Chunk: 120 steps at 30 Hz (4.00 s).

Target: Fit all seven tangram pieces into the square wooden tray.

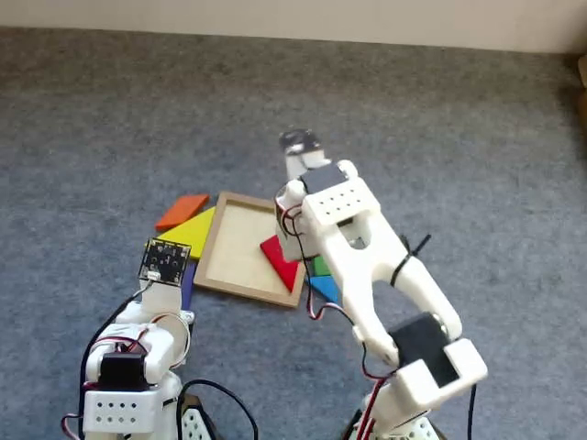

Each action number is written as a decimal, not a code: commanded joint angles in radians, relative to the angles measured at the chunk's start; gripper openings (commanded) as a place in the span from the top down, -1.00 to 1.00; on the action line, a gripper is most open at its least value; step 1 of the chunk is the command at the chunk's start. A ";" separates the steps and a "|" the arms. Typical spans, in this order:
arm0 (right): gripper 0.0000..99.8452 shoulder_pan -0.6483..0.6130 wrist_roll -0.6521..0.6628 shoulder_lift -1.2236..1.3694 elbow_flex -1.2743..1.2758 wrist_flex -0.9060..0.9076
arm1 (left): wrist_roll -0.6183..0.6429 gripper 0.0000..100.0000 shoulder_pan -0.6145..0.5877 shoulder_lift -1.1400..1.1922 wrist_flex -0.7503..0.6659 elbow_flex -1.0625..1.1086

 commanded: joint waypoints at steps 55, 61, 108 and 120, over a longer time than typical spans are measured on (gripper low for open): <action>0.57 0.005 0.236 0.056 0.291 -0.326 | 0.006 0.99 -0.018 -0.058 0.003 0.019; 0.57 0.004 0.304 0.054 0.289 -0.335 | 0.006 0.99 -0.018 -0.059 0.003 0.019; 0.73 -0.007 0.299 0.036 0.360 -0.246 | 0.006 0.99 -0.018 -0.059 0.003 0.019; 0.86 -0.001 0.304 -0.105 0.367 -0.246 | 0.006 0.99 -0.018 -0.059 0.003 0.019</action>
